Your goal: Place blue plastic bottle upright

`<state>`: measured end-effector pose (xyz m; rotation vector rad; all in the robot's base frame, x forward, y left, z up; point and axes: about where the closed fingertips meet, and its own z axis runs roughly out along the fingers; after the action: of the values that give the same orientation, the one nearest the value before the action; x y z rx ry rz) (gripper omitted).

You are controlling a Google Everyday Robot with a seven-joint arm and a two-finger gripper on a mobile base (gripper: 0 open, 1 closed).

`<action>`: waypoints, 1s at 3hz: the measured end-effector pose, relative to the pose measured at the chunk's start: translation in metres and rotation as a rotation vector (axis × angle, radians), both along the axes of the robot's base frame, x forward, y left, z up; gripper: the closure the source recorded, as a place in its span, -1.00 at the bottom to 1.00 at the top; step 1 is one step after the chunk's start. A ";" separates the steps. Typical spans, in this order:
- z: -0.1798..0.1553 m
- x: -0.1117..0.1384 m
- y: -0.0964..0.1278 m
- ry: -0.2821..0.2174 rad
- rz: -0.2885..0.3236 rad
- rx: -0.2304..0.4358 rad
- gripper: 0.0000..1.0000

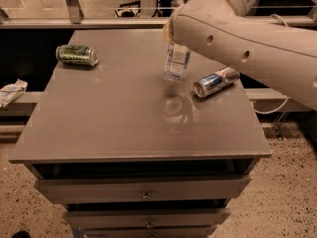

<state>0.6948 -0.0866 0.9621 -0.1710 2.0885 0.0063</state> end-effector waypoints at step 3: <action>-0.022 -0.034 0.029 -0.028 0.201 0.094 1.00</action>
Offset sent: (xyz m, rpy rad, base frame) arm -0.0398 0.0399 -0.0189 0.1475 -0.0716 0.2749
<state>0.6606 -0.0578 0.9401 -0.3206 2.0301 0.2221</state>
